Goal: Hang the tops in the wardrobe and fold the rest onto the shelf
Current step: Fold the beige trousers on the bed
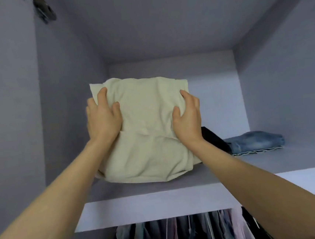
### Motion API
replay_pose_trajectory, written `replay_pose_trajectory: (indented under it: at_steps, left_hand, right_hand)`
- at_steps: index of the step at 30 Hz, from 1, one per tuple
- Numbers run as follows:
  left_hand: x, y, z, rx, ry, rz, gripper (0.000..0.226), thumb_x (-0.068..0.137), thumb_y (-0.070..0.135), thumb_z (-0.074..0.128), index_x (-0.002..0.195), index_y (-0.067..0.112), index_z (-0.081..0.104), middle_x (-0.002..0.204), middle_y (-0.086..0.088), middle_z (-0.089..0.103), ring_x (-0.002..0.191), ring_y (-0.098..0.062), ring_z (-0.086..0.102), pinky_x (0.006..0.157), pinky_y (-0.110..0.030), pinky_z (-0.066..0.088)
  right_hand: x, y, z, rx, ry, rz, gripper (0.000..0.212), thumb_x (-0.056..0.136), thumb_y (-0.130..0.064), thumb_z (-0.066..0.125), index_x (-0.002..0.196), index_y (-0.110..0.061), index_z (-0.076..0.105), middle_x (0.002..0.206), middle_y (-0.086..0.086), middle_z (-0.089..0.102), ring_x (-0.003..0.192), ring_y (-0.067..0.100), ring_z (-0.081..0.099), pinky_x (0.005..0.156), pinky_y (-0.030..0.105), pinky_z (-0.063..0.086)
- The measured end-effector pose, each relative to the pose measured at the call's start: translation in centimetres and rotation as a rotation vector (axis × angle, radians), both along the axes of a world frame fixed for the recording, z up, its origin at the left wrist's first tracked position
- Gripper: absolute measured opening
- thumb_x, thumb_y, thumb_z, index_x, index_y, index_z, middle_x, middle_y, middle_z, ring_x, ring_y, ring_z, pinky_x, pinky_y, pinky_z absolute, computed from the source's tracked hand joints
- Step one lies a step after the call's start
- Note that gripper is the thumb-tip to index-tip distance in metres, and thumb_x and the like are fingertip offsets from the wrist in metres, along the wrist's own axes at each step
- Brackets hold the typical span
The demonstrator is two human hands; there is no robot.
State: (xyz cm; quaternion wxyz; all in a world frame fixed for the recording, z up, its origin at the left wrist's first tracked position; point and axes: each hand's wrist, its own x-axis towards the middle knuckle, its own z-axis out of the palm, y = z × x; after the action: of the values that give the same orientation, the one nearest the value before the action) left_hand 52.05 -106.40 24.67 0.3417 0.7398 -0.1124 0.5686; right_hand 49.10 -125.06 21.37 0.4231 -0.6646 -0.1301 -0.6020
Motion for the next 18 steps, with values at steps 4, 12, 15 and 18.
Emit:
replay_pose_trajectory:
  at_steps: [4, 12, 15, 18]
  left_hand:
    - [5.9, 1.8, 0.9, 0.069, 0.110, 0.186, 0.049, 0.096, 0.029, 0.045, 0.141, 0.019, 0.032, 0.131, -0.021, 0.039, 0.118, -0.039, 0.039, 0.088, -0.049, 0.040]
    - [18.2, 3.0, -2.0, 0.400, 0.458, 0.386, 0.060, 0.098, 0.038, 0.035, 0.151, 0.023, 0.010, 0.152, -0.024, 0.011, 0.138, -0.038, 0.019, 0.111, -0.044, 0.024]
    - [21.0, 3.5, -3.7, 0.569, 0.550, 0.473, 0.059, 0.099, 0.044, 0.029, 0.151, 0.025, 0.009, 0.158, -0.017, -0.007, 0.146, -0.031, -0.003, 0.117, -0.041, 0.000]
    - [21.0, 3.4, -4.2, 0.558, 0.597, 0.401, 0.054, 0.100, 0.043, 0.025, 0.151, 0.025, 0.016, 0.159, -0.011, 0.001, 0.146, -0.026, 0.002, 0.118, -0.040, 0.000]
  right_hand:
    - [7.8, 1.7, 0.2, -0.026, 0.149, 0.077, 0.046, 0.098, -0.011, 0.041, 0.143, -0.013, 0.032, 0.143, 0.005, 0.030, 0.111, 0.020, 0.050, 0.082, 0.016, 0.030]
    - [20.6, 3.7, -0.3, -0.103, 0.501, 0.138, 0.050, 0.097, -0.007, 0.039, 0.145, -0.007, 0.024, 0.150, 0.016, 0.018, 0.132, 0.027, 0.035, 0.110, 0.034, 0.031]
    - [22.9, 3.8, -0.7, -0.286, 0.712, 0.107, 0.051, 0.100, -0.017, 0.036, 0.147, -0.007, 0.019, 0.151, 0.021, 0.012, 0.139, 0.031, 0.023, 0.113, 0.036, 0.024]
    - [22.9, 3.4, -0.8, -0.497, 0.854, 0.057, 0.044, 0.101, -0.023, 0.031, 0.141, -0.004, 0.032, 0.150, 0.021, 0.019, 0.137, 0.032, 0.027, 0.111, 0.035, 0.027]
